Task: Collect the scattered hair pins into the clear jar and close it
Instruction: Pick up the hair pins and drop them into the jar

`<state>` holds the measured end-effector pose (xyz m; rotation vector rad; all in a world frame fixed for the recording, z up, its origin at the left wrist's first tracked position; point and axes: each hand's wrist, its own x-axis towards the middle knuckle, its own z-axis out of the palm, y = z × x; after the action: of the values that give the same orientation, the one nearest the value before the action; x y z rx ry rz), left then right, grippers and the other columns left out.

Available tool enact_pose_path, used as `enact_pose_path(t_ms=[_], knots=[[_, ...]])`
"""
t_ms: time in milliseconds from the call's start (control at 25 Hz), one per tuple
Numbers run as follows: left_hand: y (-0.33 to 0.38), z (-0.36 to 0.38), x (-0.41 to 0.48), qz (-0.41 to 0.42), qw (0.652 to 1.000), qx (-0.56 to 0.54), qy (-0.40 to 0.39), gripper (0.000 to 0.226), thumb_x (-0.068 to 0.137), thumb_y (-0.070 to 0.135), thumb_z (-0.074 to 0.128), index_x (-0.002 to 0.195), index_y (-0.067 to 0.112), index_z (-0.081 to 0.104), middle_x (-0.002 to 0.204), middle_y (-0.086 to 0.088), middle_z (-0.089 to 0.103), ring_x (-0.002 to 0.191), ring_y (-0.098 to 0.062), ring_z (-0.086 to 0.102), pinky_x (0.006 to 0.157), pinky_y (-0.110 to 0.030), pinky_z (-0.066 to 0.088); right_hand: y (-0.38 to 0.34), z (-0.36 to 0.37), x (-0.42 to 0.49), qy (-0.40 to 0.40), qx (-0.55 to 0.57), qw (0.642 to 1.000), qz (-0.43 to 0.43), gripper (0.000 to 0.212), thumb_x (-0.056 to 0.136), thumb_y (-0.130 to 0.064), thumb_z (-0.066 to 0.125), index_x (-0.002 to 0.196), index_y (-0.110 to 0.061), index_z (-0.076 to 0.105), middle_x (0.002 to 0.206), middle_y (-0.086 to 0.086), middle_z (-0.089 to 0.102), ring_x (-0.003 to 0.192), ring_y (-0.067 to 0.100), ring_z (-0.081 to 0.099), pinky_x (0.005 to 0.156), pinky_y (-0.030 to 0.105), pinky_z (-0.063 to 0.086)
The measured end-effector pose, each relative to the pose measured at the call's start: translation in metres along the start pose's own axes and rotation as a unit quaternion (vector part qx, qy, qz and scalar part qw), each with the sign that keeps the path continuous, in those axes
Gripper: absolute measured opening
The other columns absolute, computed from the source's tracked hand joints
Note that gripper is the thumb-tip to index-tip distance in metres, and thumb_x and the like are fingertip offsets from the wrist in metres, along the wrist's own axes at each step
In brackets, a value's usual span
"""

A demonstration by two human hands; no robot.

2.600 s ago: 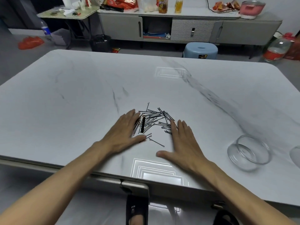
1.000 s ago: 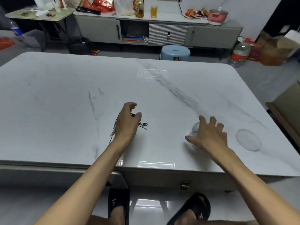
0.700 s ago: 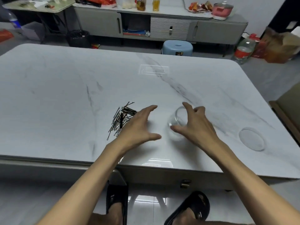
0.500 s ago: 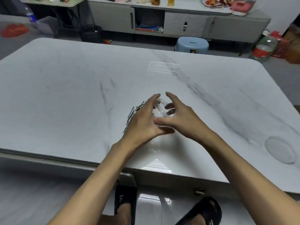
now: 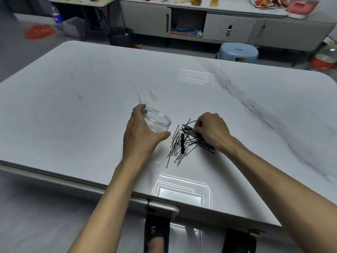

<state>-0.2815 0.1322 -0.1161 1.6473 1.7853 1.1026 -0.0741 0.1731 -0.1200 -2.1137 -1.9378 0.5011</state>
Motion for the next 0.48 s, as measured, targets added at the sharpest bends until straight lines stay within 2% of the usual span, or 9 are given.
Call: enact_pose_path(t_ms=[120,200,320,440,480], knots=[[-0.003,-0.002,0.005,-0.010,1.000,-0.014,-0.002,0.096,0.056,0.032,0.087,0.138,0.021,0.038,0.134,0.004,0.053,0.118,-0.017,0.050,0.087,-0.021,0.035,-0.008,0.001,0.001,-0.010,-0.141,0.988,-0.054,0.009,0.076,-0.004,0.055,0.069,-0.009,0.054,0.064,0.007,0.050,0.067,0.035,0.052,0.056,0.030,0.036],[-0.003,-0.003,0.004,-0.011,1.000,-0.021,-0.006,0.096,0.056,0.032,0.088,0.138,0.021,0.038,0.135,0.003,0.053,0.118,-0.017,0.051,0.087,-0.021,0.035,-0.013,0.000,0.000,-0.034,-0.189,0.978,-0.080,0.014,0.079,0.001,0.049,0.070,-0.009,0.045,0.062,0.004,0.037,0.067,0.033,0.045,0.057,0.031,0.032],[-0.002,-0.001,0.003,-0.006,1.000,-0.025,-0.014,0.096,0.057,0.033,0.088,0.138,0.021,0.037,0.136,0.003,0.052,0.119,-0.017,0.051,0.089,-0.021,0.036,-0.010,0.003,-0.004,-0.048,-0.193,0.974,-0.106,0.013,0.082,0.005,0.045,0.077,-0.007,0.045,0.072,0.008,0.044,0.068,0.033,0.044,0.060,0.033,0.034],[0.001,0.004,0.003,-0.003,0.999,-0.024,-0.025,0.097,0.058,0.033,0.088,0.140,0.022,0.037,0.137,0.004,0.052,0.120,-0.016,0.050,0.089,-0.020,0.035,-0.001,0.011,-0.009,-0.014,-0.166,0.980,-0.110,0.016,0.083,0.006,0.046,0.094,-0.001,0.056,0.089,0.017,0.058,0.078,0.036,0.054,0.061,0.035,0.040],[0.003,0.005,0.003,-0.002,0.999,-0.023,-0.027,0.098,0.057,0.033,0.088,0.140,0.022,0.037,0.137,0.004,0.052,0.120,-0.015,0.050,0.088,-0.019,0.034,0.002,0.014,-0.010,-0.010,-0.157,0.982,-0.103,0.018,0.082,0.005,0.046,0.094,-0.003,0.058,0.090,0.018,0.058,0.081,0.038,0.056,0.063,0.035,0.041]])
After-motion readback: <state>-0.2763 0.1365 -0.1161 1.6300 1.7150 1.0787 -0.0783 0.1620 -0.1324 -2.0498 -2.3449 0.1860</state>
